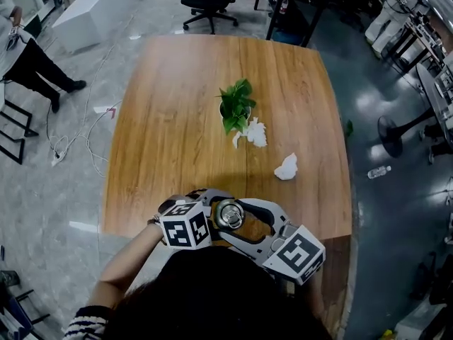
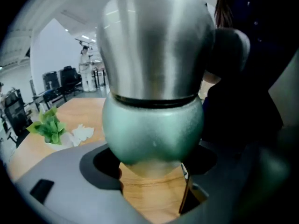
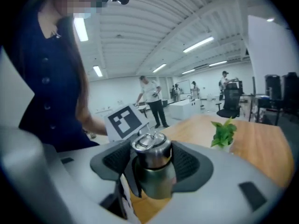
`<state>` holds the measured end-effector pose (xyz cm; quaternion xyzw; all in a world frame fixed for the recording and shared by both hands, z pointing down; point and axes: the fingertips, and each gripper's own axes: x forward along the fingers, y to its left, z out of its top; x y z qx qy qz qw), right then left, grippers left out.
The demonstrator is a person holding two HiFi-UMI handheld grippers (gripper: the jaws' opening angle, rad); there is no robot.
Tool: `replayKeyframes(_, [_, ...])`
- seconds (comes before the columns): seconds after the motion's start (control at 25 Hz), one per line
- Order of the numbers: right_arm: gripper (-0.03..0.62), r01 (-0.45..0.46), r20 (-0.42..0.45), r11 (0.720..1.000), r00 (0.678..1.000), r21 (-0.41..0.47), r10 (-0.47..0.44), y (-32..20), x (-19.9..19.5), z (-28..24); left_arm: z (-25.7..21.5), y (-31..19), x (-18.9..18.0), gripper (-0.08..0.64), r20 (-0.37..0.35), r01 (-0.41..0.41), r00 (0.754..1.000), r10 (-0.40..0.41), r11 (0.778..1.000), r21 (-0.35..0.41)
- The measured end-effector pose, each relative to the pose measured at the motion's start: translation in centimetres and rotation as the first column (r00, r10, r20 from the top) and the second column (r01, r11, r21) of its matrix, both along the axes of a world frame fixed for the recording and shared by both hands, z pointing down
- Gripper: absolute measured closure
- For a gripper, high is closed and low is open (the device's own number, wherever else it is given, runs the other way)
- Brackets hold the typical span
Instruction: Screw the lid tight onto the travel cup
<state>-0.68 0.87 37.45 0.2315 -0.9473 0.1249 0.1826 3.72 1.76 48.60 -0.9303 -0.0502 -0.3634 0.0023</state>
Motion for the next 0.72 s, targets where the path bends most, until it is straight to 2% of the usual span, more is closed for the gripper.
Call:
replayKeyframes(0.08, [0.324, -0.003, -0.034, 0.999, 0.999, 0.042, 0.005, -0.3, 0.4, 0.1, 0.2, 0.4, -0.1, 0.170, 0.020, -0.030, 0.999, 0.031, 0.999, -0.017])
replayKeyframes(0.12, [0.324, -0.040, -0.043, 0.997, 0.998, 0.071, 0.043, -0.7, 0.5, 0.1, 0.3, 0.1, -0.1, 0.170, 0.023, -0.007, 1.000, 0.008, 1.000, -0.023])
replayKeyframes(0.2, [0.325, -0.167, -0.030, 0.979, 0.985, 0.118, 0.172, -1.8, 0.7, -0.1, 0.1, -1.4, 0.2, 0.170, 0.001, 0.108, 0.994, -0.108, 0.994, -0.020])
replayKeyframes(0.28, [0.342, -0.316, 0.012, 0.938, 0.948, 0.140, 0.317, -3.0, 1.0, -0.4, -0.3, -3.3, 0.5, 0.172, -0.033, 0.253, 0.967, -0.253, 0.967, -0.011])
replayKeyframes(0.32, [0.342, -0.362, 0.030, 0.922, 0.932, 0.141, 0.361, -3.3, 1.1, -0.5, -0.4, -3.8, 0.6, 0.172, -0.040, 0.301, 0.953, -0.301, 0.953, -0.011])
replayKeyframes(0.36, [0.342, -0.371, 0.041, 0.919, 0.928, 0.134, 0.369, -3.4, 1.1, -0.6, -0.4, -3.9, 0.6, 0.172, -0.040, 0.317, 0.947, -0.317, 0.948, -0.013])
replayKeyframes(0.44, [0.342, -0.287, 0.038, 0.953, 0.958, 0.098, 0.285, -2.6, 0.5, -0.4, -0.2, -3.0, 0.6, 0.170, -0.028, 0.248, 0.968, -0.248, 0.969, -0.015])
replayKeyframes(0.52, [0.341, -0.135, -0.009, 0.989, 0.991, 0.062, 0.135, -1.3, 0.1, 0.1, 0.0, -1.2, 0.2, 0.170, -0.002, 0.094, 0.996, -0.094, 0.995, -0.012])
replayKeyframes(0.6, [0.339, -0.008, -0.063, 0.998, 0.998, 0.064, 0.012, -0.2, 0.1, 0.6, 0.3, 0.3, -0.1, 0.170, 0.028, -0.033, 0.999, 0.033, 0.999, -0.015])
replayKeyframes(0.64, [0.339, 0.025, -0.078, 0.997, 0.997, 0.078, -0.019, 0.1, 0.1, 0.7, 0.4, 0.5, -0.1, 0.172, 0.036, -0.056, 0.998, 0.056, 0.998, -0.008])
replayKeyframes(0.72, [0.339, 0.011, -0.084, 0.992, 0.996, 0.124, 0.000, -0.3, 0.2, 0.6, 0.4, -0.1, 0.1, 0.172, 0.029, -0.014, 0.999, 0.014, 1.000, 0.018])
